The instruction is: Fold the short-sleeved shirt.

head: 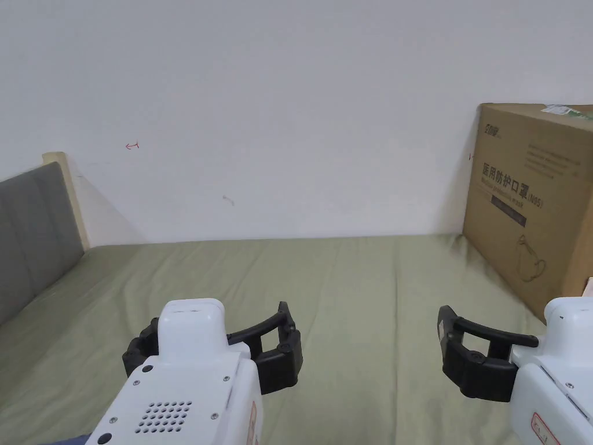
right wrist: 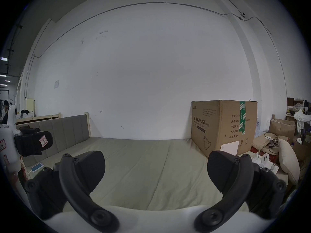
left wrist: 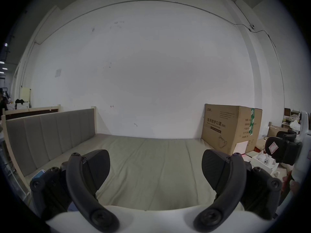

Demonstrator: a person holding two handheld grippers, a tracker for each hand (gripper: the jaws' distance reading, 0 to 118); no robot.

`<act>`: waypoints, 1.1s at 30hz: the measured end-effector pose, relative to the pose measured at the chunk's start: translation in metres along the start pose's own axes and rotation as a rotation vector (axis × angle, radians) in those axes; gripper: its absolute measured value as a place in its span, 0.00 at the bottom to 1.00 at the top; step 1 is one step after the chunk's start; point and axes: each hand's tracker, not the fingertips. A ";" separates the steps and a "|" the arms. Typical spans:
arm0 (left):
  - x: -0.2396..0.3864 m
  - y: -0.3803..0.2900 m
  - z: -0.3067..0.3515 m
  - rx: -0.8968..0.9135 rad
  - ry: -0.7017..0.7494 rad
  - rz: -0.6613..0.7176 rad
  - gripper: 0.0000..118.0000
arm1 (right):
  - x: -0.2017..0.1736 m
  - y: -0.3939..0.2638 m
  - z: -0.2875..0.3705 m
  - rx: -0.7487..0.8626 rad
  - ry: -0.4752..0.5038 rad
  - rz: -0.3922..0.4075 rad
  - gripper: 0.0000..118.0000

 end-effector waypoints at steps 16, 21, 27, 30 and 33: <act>-0.004 -0.006 -0.004 -0.054 -0.026 0.057 0.94 | -0.010 -0.006 0.000 -0.040 0.016 0.015 1.00; -0.006 -0.009 -0.004 -0.064 -0.031 0.081 0.94 | -0.011 -0.008 -0.001 -0.053 0.019 0.023 1.00; -0.006 -0.007 -0.005 -0.082 -0.034 0.092 0.94 | -0.011 -0.008 -0.004 -0.075 0.037 -0.002 1.00; -0.002 -0.008 -0.006 -0.100 -0.035 0.089 0.94 | -0.010 -0.009 -0.005 -0.085 0.037 -0.011 1.00; 0.006 -0.010 -0.009 -0.111 0.032 0.018 0.94 | -0.009 -0.010 -0.007 -0.094 0.037 -0.024 1.00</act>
